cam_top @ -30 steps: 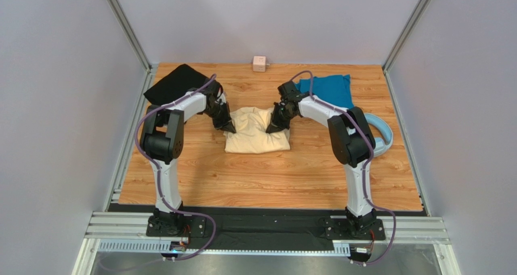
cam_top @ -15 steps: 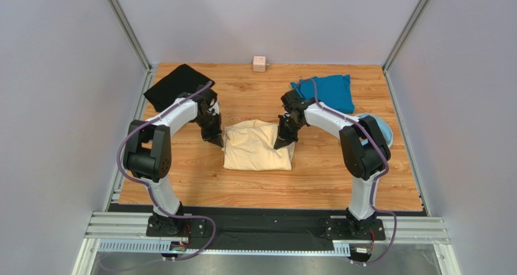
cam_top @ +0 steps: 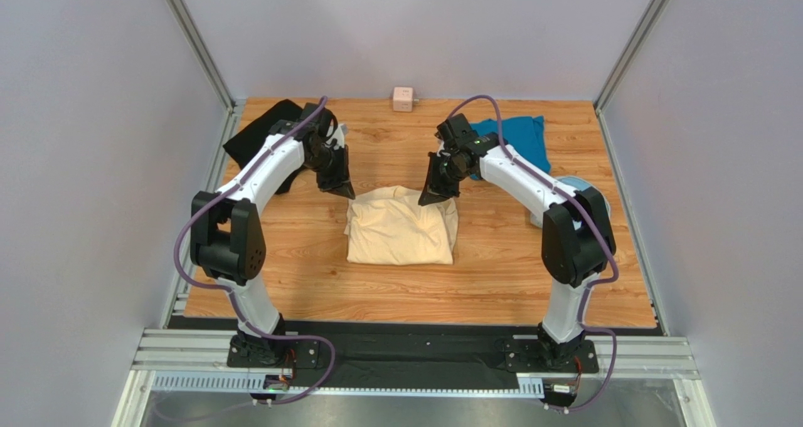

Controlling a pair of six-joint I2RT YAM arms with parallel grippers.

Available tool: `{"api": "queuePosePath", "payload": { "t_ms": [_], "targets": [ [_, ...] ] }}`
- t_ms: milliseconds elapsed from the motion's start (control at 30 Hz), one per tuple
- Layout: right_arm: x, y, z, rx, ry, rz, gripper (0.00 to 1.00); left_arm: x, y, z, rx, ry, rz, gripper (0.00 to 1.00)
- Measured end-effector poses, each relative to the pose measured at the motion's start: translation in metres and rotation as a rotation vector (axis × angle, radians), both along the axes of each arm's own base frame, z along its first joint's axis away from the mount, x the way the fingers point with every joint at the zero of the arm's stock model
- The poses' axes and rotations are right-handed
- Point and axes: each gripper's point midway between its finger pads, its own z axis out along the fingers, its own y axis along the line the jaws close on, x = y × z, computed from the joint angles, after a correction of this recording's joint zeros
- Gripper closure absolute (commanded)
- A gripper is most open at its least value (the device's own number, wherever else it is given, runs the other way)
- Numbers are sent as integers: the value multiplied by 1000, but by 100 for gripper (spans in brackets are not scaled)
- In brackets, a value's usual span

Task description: Fold and stack the t-shirts

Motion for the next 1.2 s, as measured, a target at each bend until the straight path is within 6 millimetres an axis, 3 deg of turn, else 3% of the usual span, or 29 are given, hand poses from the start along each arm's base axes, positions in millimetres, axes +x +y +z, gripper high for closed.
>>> {"api": "queuePosePath", "payload": {
  "t_ms": [100, 267, 367, 433, 567, 833, 1033, 1200],
  "targets": [
    [10, 3, -9, -19, 3, 6, 100, -2, -7, -3, -6, 8, -13, 100],
    [31, 5, -42, -70, 37, 13, 100, 1, -21, -16, -15, 10, -41, 100],
    [44, -2, -64, -109, 58, 6, 100, 5, -31, -38, -8, 38, -54, 100],
    [52, -11, -78, -136, 74, -7, 100, 6, -35, -66, 16, 94, -42, 100],
    [61, -36, -93, -172, 109, -51, 100, -2, -32, -104, 56, 191, -5, 100],
    [80, -81, -99, -192, 118, -137, 100, 4, -24, -105, 54, 227, 63, 100],
    [77, -75, -100, -169, 125, -119, 100, 34, -7, -101, 62, 220, 101, 100],
    [74, -69, -99, -142, 138, -103, 100, 60, -6, -97, 39, 181, 77, 100]
  ]
}}
